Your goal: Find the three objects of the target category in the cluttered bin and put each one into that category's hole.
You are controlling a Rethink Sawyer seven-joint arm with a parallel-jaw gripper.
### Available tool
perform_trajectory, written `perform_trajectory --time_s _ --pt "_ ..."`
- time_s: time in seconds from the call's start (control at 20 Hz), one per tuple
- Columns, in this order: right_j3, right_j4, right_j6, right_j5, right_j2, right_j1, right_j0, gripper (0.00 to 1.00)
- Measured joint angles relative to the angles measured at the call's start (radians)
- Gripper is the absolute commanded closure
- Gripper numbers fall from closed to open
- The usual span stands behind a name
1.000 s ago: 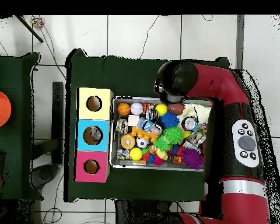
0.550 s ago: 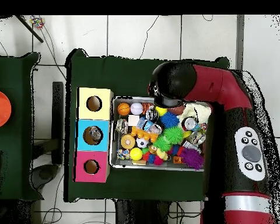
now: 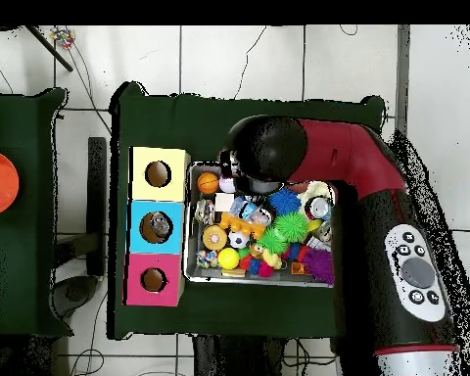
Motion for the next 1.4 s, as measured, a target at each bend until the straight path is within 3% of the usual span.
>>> perform_trajectory --time_s 0.55,1.4 --pt "0.027 -0.047 -0.028 0.000 0.091 0.024 0.001 0.00" --pt "0.008 -0.194 -0.028 0.000 0.154 0.155 0.027 0.00"
